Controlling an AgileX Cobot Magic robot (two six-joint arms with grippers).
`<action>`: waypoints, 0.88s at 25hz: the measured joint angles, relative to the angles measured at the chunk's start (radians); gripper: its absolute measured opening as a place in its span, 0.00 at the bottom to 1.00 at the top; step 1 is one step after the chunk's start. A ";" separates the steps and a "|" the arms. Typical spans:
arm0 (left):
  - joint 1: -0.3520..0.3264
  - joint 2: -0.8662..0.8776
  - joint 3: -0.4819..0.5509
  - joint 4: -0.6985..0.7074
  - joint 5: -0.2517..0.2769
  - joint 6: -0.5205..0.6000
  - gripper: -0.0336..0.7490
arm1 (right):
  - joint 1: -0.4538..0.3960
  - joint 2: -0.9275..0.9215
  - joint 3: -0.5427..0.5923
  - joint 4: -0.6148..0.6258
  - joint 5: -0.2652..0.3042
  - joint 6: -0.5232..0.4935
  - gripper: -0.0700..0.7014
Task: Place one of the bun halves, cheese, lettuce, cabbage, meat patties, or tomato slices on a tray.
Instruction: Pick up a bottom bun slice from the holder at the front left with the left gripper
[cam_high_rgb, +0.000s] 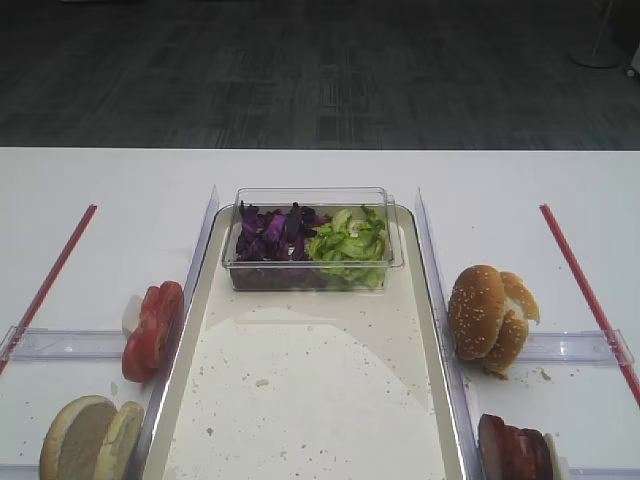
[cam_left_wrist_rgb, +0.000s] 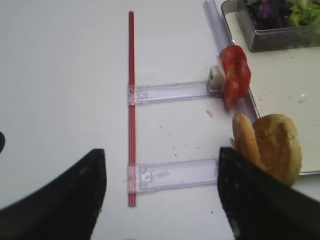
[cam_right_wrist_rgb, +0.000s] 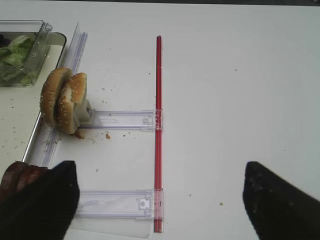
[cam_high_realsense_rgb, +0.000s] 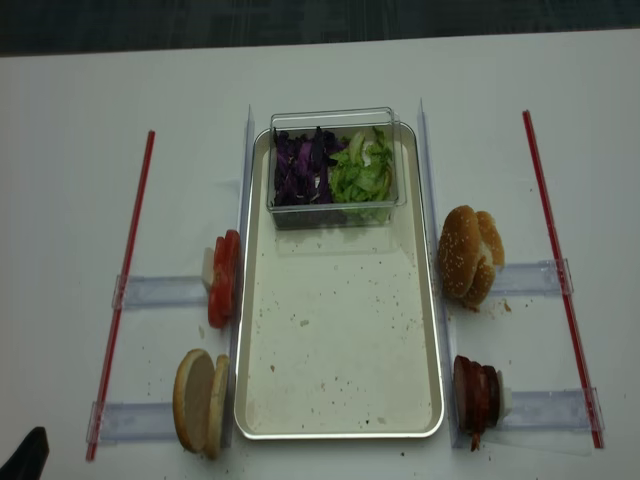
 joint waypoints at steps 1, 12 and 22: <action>0.000 0.000 0.000 -0.010 0.000 0.010 0.60 | 0.000 0.000 0.000 0.000 0.000 0.000 0.97; 0.000 0.301 -0.130 -0.049 -0.023 0.061 0.60 | 0.000 0.000 0.000 0.000 0.000 0.000 0.97; 0.000 0.760 -0.215 -0.123 -0.024 0.064 0.60 | 0.000 0.000 0.000 0.000 0.000 0.000 0.97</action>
